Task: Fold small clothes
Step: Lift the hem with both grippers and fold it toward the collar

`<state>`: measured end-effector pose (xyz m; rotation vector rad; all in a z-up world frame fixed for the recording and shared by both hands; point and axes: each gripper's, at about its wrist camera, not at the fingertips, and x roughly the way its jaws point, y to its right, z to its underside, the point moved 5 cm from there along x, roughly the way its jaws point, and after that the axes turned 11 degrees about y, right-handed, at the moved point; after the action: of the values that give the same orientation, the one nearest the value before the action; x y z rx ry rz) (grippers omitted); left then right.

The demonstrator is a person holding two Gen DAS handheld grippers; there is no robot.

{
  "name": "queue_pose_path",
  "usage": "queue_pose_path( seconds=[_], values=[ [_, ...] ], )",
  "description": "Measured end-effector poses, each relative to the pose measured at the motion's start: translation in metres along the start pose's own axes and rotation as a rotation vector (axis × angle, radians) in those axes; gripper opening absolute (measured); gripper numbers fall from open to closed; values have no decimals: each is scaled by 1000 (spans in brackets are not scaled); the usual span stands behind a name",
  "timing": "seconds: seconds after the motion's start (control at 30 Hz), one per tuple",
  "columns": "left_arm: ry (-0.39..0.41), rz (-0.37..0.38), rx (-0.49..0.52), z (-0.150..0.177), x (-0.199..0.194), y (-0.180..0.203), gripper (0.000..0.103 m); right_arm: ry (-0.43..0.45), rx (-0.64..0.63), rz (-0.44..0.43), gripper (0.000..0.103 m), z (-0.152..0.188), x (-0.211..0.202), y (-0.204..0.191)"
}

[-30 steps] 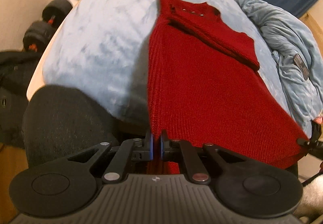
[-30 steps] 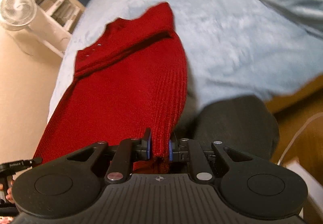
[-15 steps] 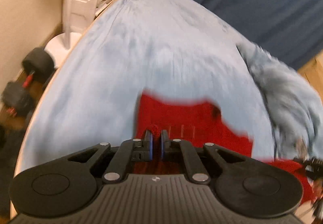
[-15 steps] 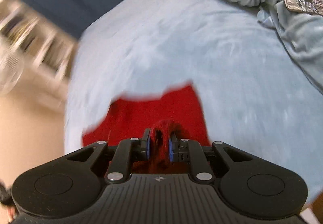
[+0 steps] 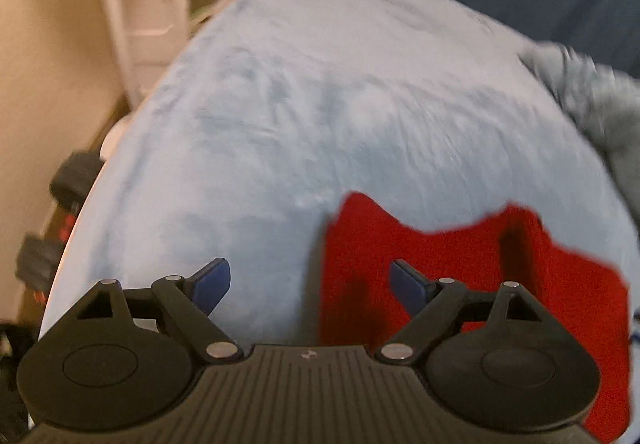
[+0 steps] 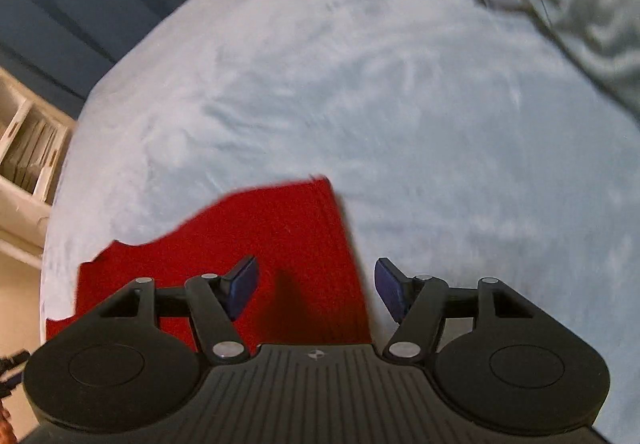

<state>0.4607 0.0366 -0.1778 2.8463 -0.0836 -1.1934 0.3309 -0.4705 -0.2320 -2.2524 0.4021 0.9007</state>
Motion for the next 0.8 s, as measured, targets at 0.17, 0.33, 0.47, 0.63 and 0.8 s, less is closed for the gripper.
queue_pose_path(
  seconds=[0.17, 0.33, 0.47, 0.63, 0.8],
  values=[
    [4, 50, 168, 0, 8, 45, 90, -2, 51, -10, 66, 12, 13, 9],
    [-99, 57, 267, 16, 45, 62, 13, -11, 17, -35, 66, 23, 12, 1],
    [-20, 98, 102, -5, 19, 39, 11, 48, -102, -50, 13, 18, 0, -12],
    [91, 154, -99, -39, -39, -18, 11, 180, -69, -195, 12, -7, -51, -28],
    [2, 42, -109, -14, 13, -39, 11, 220, -68, -166, 11, -13, -33, -31]
  ],
)
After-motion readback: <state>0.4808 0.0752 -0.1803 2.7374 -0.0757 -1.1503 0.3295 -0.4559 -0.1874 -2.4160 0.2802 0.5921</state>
